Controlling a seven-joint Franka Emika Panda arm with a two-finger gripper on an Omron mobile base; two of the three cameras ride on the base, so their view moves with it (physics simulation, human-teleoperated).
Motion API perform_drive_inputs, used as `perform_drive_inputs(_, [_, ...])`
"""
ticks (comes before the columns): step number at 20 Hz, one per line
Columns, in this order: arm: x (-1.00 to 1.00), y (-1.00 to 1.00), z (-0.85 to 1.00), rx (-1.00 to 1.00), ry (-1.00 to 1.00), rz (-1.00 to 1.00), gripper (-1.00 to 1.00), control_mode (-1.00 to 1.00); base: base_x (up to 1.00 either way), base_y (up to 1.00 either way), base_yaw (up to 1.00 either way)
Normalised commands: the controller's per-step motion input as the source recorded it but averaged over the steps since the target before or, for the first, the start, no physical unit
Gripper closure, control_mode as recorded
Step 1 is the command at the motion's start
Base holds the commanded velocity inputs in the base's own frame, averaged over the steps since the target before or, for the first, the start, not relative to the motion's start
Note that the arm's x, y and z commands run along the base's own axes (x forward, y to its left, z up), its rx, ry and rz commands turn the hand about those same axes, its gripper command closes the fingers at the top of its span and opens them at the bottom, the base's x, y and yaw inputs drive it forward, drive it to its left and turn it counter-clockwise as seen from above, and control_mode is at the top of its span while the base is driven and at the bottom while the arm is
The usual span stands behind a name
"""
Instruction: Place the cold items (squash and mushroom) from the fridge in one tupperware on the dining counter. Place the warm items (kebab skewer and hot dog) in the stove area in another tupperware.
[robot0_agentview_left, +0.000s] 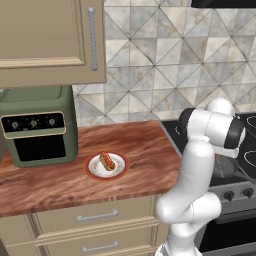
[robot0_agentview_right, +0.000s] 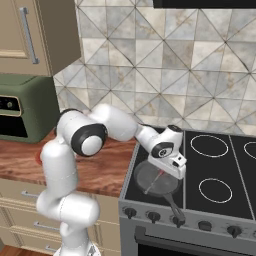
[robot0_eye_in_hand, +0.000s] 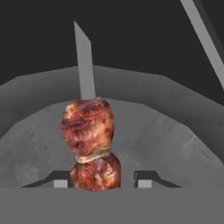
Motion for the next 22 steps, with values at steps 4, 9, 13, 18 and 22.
perform_drive_inputs(4, [-0.04,0.0,-0.7,0.0,0.0,-0.08,1.0,-1.0,0.0,0.0,0.0])
perform_drive_inputs(9, [-0.16,0.11,-0.39,0.0,-0.01,-0.09,1.0,-1.0,0.0,0.0,0.0])
perform_drive_inputs(13, [-0.47,0.25,0.06,0.06,-0.13,-0.1,1.0,-1.0,0.0,0.0,0.0])
perform_drive_inputs(18, [-0.45,0.61,0.37,0.01,-0.14,-0.1,1.0,-1.0,0.0,0.0,0.0])
perform_drive_inputs(22, [-0.31,0.14,1.0,0.0,-0.16,0.0,1.0,-1.0,0.0,0.0,0.0])
